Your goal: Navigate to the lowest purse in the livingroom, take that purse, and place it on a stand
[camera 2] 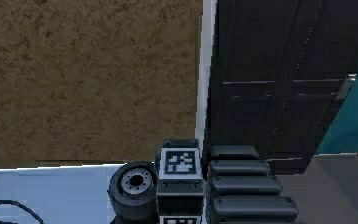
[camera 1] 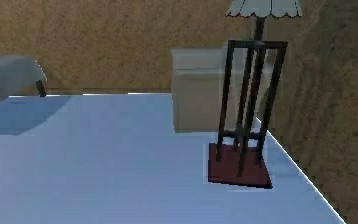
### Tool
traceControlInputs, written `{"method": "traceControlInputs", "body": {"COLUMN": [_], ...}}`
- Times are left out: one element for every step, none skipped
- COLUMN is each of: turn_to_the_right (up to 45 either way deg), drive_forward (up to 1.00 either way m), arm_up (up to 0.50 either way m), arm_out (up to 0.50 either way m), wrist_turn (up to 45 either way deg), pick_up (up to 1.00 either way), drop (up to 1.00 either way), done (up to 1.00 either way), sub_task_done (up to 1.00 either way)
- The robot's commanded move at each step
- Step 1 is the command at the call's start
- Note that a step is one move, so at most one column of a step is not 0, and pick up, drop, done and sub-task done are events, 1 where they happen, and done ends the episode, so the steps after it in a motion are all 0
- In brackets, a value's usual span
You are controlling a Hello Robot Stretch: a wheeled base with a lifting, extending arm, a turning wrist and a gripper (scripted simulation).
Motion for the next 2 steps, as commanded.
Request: {"method": "traceControlInputs", "body": {"turn_to_the_right": [-45.0,-3.0], "drive_forward": [0.0,0.0], "arm_up": [0.0,0.0], "arm_out": [0.0,0.0], "wrist_turn": [0.0,0.0], "pick_up": [0.0,0.0], "drop": [0.0,0.0], "done": [0.0,0.0], "sub_task_done": [0.0,0.0]}}
